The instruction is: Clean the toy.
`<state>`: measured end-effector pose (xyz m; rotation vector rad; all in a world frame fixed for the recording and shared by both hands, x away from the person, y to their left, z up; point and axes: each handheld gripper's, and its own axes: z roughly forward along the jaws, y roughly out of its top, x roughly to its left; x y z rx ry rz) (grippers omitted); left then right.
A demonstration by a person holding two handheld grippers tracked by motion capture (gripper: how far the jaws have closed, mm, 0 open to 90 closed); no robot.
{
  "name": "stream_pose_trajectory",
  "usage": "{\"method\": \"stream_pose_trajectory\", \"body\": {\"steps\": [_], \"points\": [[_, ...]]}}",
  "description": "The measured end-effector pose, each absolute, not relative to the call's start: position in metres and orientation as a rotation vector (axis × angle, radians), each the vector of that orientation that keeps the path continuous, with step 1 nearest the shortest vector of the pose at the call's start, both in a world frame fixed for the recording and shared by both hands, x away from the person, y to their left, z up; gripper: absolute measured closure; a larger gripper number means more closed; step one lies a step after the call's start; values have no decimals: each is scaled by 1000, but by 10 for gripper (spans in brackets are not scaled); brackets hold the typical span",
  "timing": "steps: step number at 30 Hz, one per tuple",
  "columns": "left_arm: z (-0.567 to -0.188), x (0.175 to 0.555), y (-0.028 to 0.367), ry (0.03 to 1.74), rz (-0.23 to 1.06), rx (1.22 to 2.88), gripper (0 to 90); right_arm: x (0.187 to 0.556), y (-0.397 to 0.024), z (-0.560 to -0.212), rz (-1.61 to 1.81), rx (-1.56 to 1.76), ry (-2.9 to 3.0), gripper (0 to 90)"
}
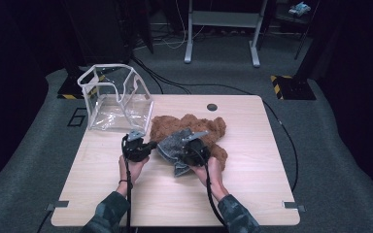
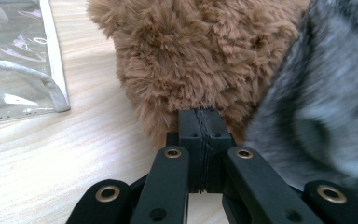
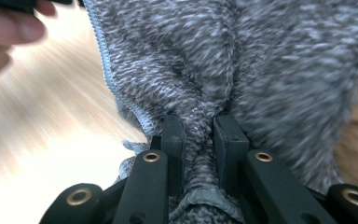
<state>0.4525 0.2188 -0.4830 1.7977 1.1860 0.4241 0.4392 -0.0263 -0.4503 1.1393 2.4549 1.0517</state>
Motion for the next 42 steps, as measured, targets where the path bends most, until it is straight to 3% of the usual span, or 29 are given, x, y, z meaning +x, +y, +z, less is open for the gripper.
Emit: {"method": "stream_pose_trajectory", "body": {"steps": [5,13,20,27,34,37,42], "points": [[-484,453,219,1188,418,1798,892,445,-58,-423,1035,1188,2280,769],[-485,453,219,1195,416,1803,892,448,-56,-476,913,1268,2345,776],[-485,453,219,1197,418,1803,892,436,-56,-485,855,1246,2452,777],[-485,454,218,1199,420,1802,892,439,-58,-452,1000,1223,2335,774],[-487,453,219,1201,415,1809,892,436,-47,-489,913,1247,2467,774],[-487,453,219,1203,416,1802,892,433,-51,-475,951,1221,2461,774],[-488,453,220,1203,416,1808,892,448,-50,-419,1049,1177,2303,772]]}}
